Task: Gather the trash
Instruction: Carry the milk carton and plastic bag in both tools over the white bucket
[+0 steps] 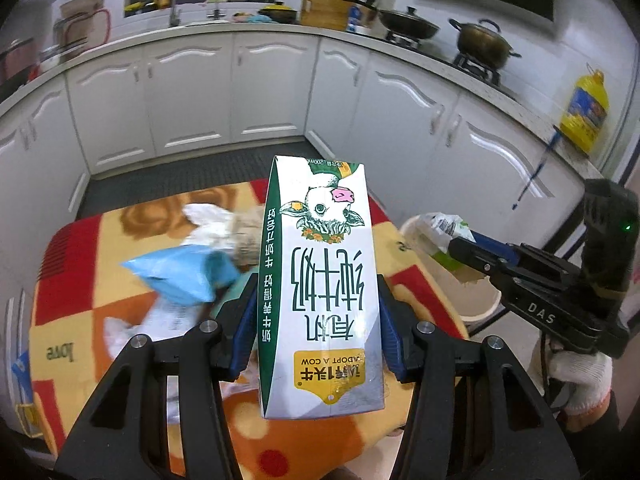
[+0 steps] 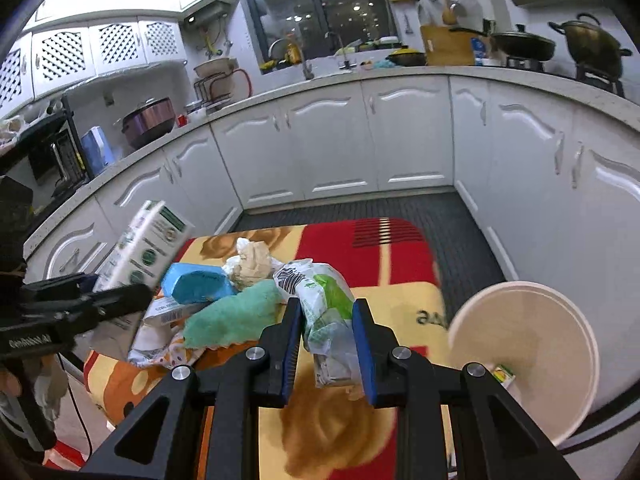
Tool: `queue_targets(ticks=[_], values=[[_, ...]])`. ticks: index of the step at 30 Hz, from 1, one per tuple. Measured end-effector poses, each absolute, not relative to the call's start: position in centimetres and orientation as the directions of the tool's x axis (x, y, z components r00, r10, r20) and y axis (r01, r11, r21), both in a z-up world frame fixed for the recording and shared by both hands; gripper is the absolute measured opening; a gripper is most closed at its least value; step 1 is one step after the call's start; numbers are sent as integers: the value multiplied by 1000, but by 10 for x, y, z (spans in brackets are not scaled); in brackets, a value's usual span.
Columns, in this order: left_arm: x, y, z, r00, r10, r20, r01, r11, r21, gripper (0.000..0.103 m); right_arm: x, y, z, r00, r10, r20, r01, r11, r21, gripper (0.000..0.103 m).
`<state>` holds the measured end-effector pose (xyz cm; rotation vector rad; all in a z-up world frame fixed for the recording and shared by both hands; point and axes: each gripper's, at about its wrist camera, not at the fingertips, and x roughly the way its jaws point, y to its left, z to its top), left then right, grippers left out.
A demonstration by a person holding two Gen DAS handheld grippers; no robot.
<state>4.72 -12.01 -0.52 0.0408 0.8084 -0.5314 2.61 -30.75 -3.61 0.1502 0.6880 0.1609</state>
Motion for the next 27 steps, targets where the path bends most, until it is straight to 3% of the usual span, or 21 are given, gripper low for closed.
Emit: queue_targets(ticks=[11,27], values=[[44,-186,-15,489,-503,-712,551,811,-194,51,-8,-358,-28,787,115,-606,3,982,190,25],[47,-277,-44,443,-494,-748,603,782,-159,51,-24,-418,-48,764,7,-645,152,970,191,25]])
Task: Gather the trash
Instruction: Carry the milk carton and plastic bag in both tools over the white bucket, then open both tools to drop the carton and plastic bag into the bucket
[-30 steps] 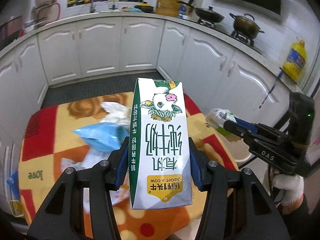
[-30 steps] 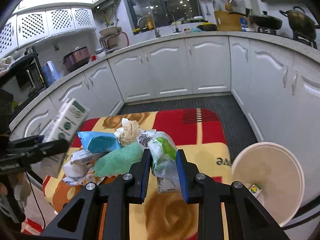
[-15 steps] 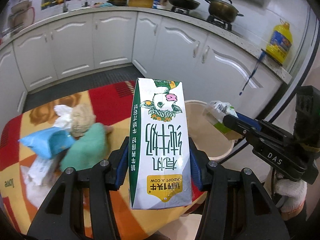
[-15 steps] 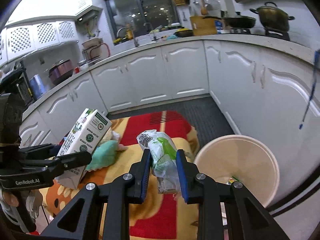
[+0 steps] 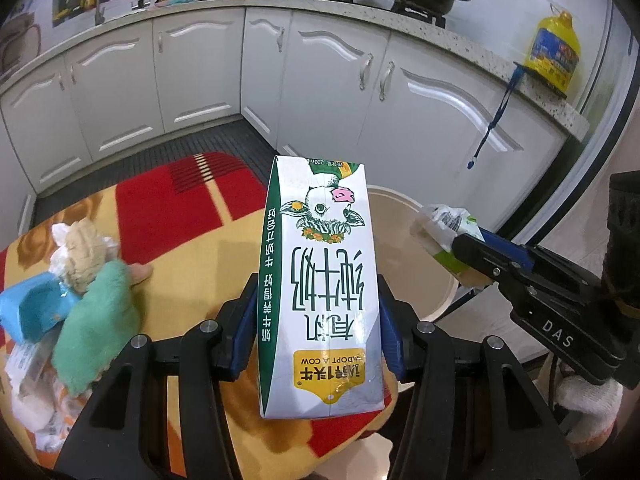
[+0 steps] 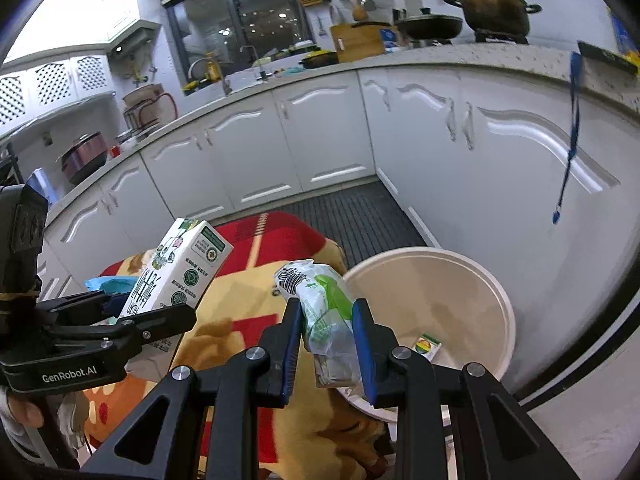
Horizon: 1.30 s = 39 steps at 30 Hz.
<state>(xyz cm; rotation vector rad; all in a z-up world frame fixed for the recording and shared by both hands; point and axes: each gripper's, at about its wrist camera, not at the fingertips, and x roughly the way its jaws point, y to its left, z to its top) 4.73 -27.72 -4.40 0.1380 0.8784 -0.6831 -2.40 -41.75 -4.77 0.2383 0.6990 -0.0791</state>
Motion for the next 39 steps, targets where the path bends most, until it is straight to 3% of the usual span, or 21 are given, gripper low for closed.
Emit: queue_targets(ticks=[39], values=[[81,-352,-105,397,-443,-804,610,782,-130,51,0,-481,-113,662,-36,-749,297,930,218,25]])
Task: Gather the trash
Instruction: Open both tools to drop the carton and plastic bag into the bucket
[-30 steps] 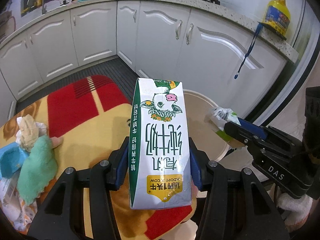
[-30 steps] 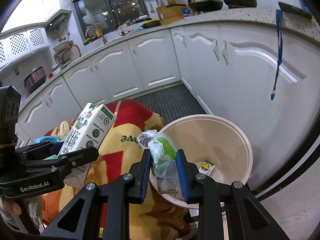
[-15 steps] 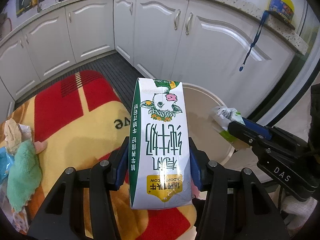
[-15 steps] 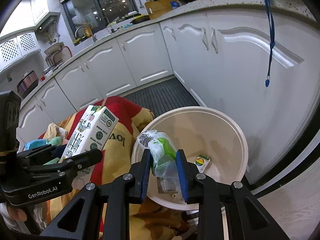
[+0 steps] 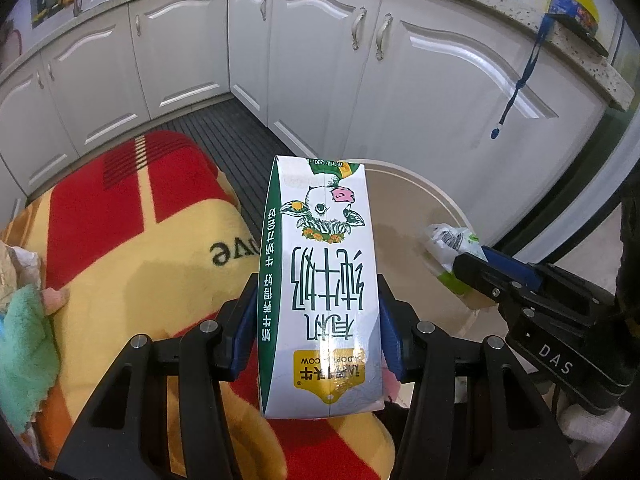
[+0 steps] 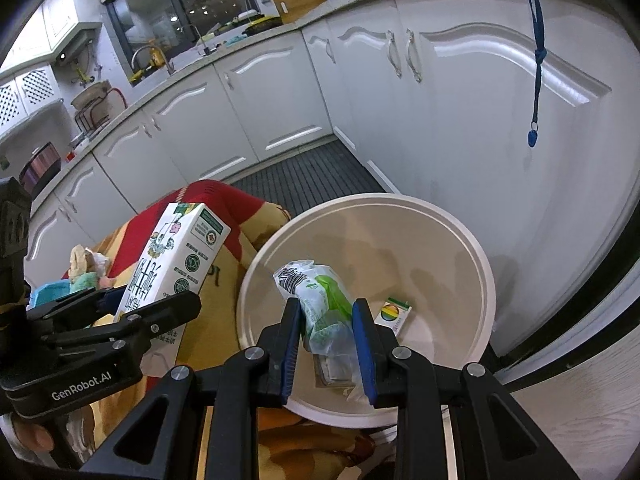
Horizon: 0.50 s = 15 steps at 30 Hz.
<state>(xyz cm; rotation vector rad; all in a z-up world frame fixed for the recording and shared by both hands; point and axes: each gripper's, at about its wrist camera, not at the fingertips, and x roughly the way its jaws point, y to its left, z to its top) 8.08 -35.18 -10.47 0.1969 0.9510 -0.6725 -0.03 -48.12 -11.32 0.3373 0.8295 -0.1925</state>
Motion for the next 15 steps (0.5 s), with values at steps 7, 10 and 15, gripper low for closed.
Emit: queue_targets(ticks=[7,10,15], values=[[83,-353,-108,400,-449,-799,616,778,-128,51,4,-484,-119,651,-59,-757,322,925,204,38],[85,-352,-110,388,-453,-802,622,771,-135,52,2,-484,-119,654,-62,-754,328,922,208,46],[85,-349,-107,381,-475,-793,629,762,-155,63,2,-482,-117,655,-59,-753,324,923,210,46]])
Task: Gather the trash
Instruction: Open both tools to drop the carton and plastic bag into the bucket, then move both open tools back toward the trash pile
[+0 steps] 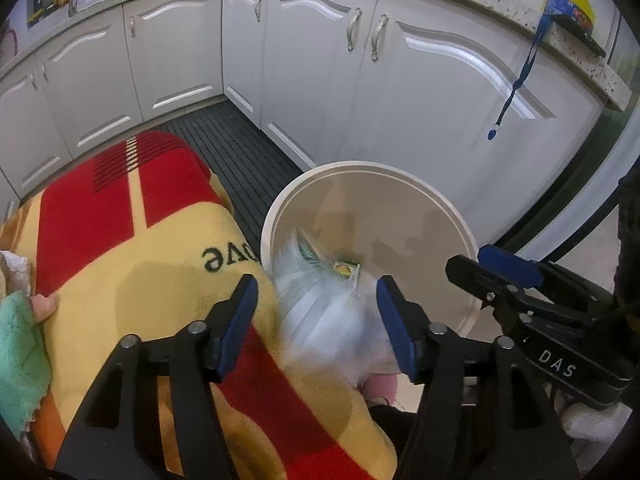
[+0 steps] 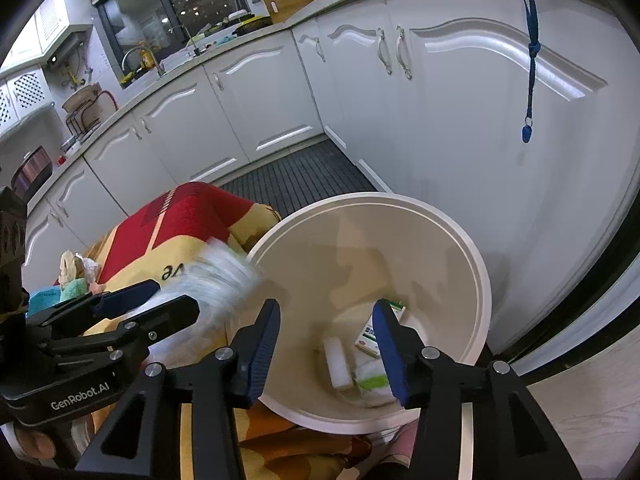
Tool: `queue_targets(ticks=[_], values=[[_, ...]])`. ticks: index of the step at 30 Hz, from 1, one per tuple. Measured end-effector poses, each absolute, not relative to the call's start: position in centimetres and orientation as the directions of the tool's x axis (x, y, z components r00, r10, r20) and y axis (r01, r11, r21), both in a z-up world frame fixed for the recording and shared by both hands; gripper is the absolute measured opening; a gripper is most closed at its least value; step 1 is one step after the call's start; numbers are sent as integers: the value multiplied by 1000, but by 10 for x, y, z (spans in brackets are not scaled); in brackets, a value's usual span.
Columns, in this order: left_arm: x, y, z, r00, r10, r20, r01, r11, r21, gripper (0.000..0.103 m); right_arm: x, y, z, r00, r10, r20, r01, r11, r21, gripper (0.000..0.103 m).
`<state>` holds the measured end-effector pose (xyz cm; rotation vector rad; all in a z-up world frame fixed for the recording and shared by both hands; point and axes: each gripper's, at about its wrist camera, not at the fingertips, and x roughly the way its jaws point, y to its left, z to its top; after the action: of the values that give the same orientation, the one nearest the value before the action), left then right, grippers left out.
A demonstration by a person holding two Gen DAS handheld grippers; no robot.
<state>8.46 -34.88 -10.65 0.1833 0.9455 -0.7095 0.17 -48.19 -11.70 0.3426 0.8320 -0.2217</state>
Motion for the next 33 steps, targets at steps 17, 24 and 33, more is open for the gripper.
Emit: queue_targets(ticks=[17,24,33], values=[[78,-333,-87,425,-488,-763,620,771,-148,66,-7,-473,-106,665,-59,-744,318,924,211,47],[68,-311,-72,481,-464,-744,601,792,-105,66,-6,-453,-96,682,-40,-731,276,939,206,47],[57,-270,-58,551,-418,-723,551,832,-61,66,2,-411,-80,706,-2,-708,189,964,185,56]])
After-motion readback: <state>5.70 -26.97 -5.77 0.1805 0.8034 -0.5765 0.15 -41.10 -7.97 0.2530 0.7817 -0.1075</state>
